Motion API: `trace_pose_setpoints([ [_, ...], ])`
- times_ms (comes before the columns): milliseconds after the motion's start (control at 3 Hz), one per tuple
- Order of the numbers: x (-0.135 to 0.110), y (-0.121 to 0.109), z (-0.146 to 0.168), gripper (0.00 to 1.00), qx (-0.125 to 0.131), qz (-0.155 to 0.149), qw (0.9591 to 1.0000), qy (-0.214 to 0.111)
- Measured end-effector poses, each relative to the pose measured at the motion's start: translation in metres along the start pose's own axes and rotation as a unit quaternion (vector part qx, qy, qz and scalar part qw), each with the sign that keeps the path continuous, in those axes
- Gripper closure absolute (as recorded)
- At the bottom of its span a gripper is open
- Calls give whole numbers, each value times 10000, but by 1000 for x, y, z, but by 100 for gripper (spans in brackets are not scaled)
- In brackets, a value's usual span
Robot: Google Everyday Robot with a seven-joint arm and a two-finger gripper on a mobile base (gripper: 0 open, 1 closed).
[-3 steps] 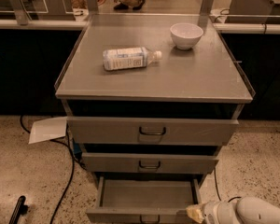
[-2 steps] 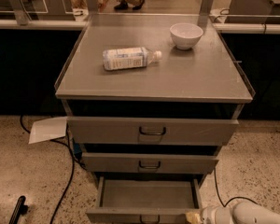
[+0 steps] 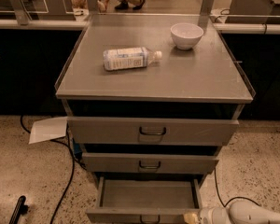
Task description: Close bottom drawer
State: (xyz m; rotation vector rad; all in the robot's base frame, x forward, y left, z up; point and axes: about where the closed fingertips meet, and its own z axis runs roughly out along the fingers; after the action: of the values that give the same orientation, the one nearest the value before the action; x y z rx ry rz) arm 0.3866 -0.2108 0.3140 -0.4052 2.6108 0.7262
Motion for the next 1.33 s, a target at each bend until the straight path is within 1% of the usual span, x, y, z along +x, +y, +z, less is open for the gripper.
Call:
trace_pose_setpoints([
  [333,15,-15,25,100,-230,471,9986,57],
  [667,26,-27,45,100,-311,813,9962,88],
  [1000,36,-41,63,100,-294,1140,9930,96],
  [1333,38,-54,86,100,-319,1433,9891,96],
])
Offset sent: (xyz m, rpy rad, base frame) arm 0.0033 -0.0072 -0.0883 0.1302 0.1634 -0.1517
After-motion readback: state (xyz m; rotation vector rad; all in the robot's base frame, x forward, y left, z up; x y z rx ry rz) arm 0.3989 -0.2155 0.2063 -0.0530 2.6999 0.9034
